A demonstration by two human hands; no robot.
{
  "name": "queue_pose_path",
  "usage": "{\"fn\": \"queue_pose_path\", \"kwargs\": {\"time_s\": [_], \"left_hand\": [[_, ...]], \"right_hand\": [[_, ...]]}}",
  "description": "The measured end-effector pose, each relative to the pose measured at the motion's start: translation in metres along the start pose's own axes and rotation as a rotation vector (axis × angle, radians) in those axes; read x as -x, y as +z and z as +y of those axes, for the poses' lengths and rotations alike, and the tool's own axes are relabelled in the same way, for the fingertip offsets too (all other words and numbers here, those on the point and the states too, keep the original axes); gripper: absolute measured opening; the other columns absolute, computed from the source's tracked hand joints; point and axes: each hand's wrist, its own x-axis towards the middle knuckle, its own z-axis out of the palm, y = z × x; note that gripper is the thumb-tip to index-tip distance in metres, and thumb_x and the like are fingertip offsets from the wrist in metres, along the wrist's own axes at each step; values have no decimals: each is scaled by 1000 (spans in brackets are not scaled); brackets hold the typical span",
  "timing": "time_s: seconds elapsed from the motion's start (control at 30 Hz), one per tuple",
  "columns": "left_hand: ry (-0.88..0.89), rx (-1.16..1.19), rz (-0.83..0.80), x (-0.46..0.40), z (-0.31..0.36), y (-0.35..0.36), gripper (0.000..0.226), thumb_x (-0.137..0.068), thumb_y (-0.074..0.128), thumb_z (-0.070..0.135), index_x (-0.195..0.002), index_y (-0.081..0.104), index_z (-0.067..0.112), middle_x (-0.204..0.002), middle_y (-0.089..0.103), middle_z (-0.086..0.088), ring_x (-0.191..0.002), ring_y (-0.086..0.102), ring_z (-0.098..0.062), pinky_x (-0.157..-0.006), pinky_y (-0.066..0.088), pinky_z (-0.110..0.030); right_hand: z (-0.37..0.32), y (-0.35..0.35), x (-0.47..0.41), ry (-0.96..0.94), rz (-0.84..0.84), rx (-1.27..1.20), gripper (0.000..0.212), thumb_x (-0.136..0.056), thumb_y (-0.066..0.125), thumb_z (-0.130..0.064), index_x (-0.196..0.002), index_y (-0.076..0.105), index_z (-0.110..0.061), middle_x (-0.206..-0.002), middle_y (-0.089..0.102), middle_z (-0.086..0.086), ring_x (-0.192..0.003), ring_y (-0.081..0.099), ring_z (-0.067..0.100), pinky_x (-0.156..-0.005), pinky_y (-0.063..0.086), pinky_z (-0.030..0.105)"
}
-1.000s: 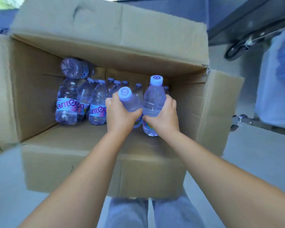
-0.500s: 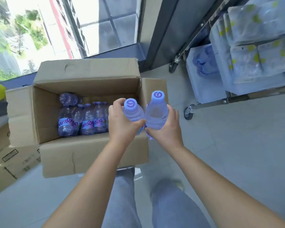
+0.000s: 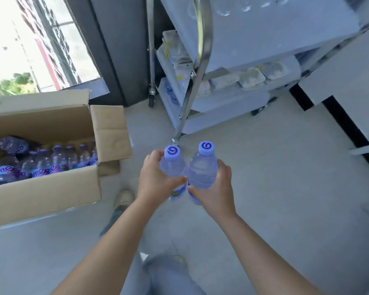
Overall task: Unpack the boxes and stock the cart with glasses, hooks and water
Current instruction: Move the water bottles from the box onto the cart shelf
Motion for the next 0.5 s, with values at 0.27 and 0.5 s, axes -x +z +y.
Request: {"fn": "queue_pose_path", "kwargs": {"time_s": [0.27,0.5], "left_hand": [[37,53,49,-19,40,116,57,-55,84,14,-102,54,25,-105,59,0,-94,60,-18,-84,50,-36],[-14,145,101,-94,82,221,54,-58,82,10,-97,50,28,-94,55,11,-76,53,5,-62,39,-10]], "right_hand": [[55,-92,-67,-30,-70,4,50,-48,74,-37,-86,47,-18,-88,56,8,-65,48,10,-54,42,21],[110,-150,-191,-4,-152,88,53,-53,76,-41,-88,55,-6,-87,61,17,-66,63,24,-51,53,34]]}}
